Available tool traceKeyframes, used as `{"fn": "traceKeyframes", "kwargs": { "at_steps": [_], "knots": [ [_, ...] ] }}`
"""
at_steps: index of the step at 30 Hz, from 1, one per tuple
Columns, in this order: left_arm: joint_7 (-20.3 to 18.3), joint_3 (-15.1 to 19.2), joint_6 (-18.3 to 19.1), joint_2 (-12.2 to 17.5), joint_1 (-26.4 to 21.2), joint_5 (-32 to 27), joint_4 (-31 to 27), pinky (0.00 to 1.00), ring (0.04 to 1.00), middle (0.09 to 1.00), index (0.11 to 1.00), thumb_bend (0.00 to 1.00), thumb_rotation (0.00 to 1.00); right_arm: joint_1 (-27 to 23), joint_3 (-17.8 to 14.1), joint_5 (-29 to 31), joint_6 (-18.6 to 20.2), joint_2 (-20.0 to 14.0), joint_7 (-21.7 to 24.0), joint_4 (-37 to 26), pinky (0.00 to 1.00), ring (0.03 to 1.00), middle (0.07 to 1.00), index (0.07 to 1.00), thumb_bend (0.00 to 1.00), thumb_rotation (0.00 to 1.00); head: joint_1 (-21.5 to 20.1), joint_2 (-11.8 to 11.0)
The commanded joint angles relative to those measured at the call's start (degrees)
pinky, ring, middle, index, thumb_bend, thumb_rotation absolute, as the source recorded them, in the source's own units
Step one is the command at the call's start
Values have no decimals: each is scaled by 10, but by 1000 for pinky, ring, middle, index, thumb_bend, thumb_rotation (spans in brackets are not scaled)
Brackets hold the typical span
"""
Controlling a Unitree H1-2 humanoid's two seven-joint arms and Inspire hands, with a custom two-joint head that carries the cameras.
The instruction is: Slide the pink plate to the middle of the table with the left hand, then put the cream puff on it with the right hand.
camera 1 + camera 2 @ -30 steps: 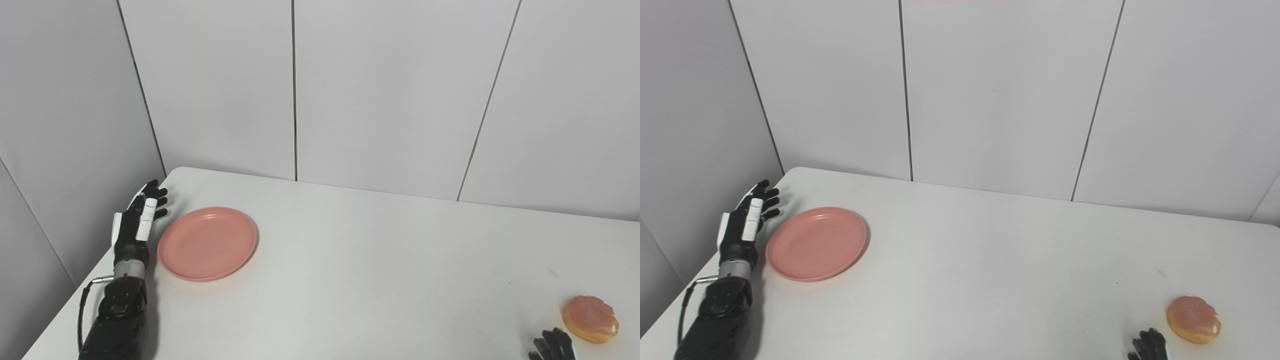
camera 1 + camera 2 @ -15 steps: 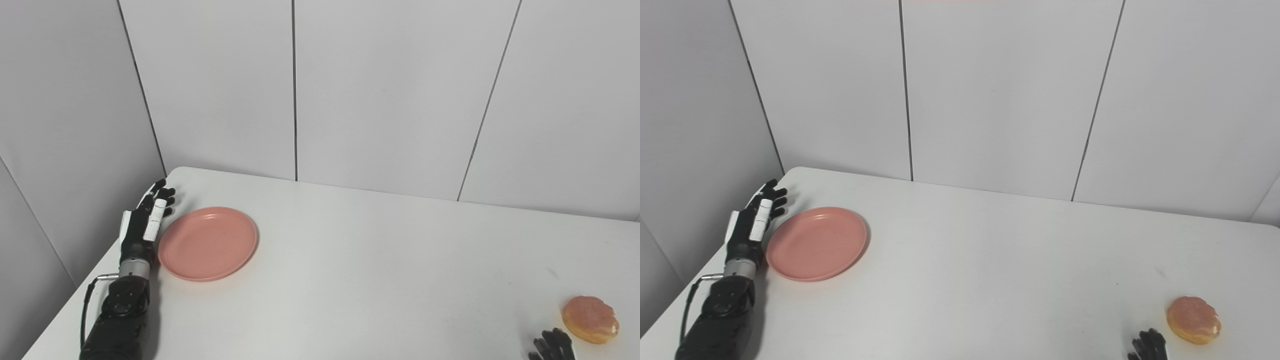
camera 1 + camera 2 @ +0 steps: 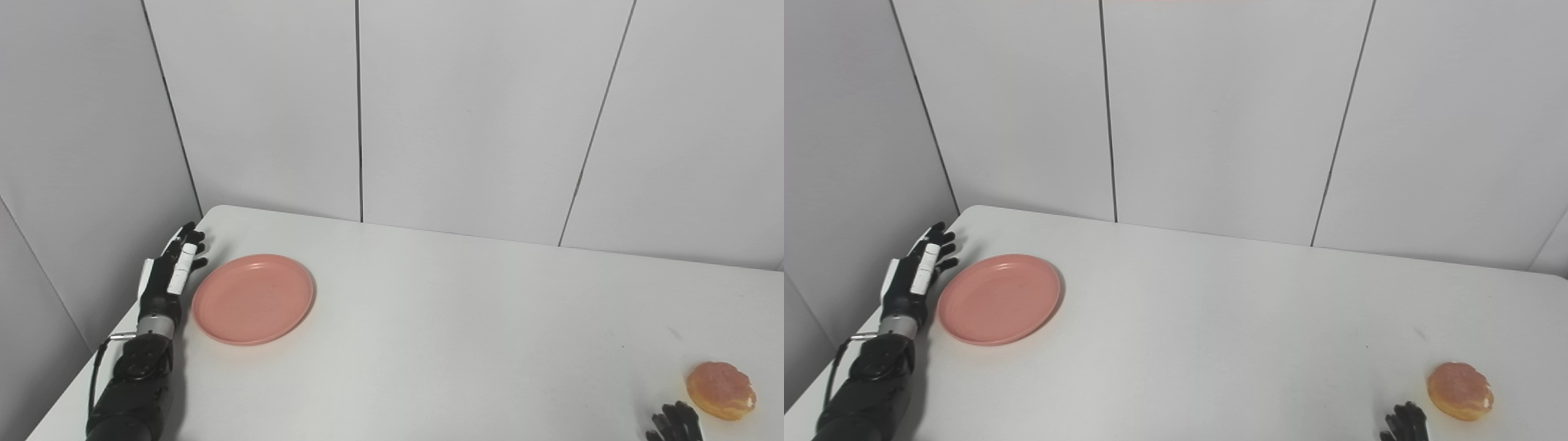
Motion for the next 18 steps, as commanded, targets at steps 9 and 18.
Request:
{"fn": "traceKeyframes", "kwargs": {
  "at_steps": [9,18],
  "knots": [
    [-53,-1,74,1,32,-40,-63,892,895,891,917,937,937,28,8,-3,59,-4,0,34,1000,1000,1000,1000,908,1000,-1,1],
    [-83,-9,122,-33,86,-74,-195,792,869,870,939,910,962,29,10,-4,63,-5,-3,28,1000,1000,1000,1000,905,1000,-4,4]
  ]
}}
